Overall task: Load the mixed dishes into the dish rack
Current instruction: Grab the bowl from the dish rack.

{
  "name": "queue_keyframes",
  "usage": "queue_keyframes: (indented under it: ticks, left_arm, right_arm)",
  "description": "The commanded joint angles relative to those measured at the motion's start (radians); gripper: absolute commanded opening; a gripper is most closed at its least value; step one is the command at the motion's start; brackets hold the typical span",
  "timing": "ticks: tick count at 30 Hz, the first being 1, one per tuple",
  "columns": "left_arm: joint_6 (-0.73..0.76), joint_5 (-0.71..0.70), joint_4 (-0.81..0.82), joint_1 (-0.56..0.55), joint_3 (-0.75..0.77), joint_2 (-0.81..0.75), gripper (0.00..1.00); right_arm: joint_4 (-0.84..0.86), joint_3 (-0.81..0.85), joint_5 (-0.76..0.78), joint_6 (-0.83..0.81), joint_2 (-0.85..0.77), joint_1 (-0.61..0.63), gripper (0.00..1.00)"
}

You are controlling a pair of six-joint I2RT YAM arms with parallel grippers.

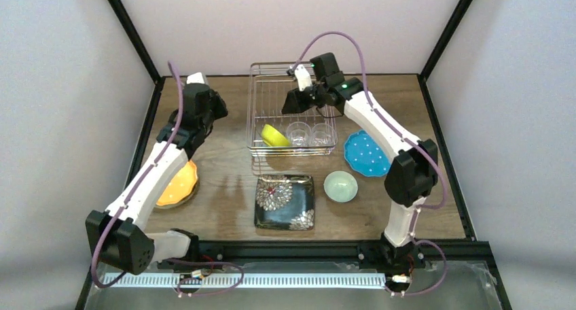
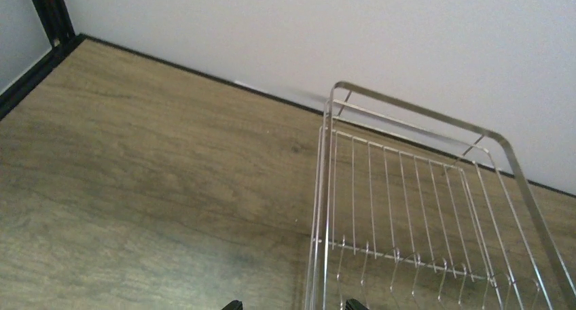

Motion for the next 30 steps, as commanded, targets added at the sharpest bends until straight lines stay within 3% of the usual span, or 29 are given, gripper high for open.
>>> queue_keyframes:
  ticks: [1,30]
  left_arm:
    - [-0.026,0.036,0.040,0.013,-0.050,-0.034,0.88]
    - [-0.062,0.115,0.095,0.073,-0.148,-0.050,0.88]
  right_arm:
    - [-0.053,0.058,0.005,-0.037,0.068,0.026,0.71]
    - [-0.080,0.117,-0.091,-0.059,0.293,0.095,0.70]
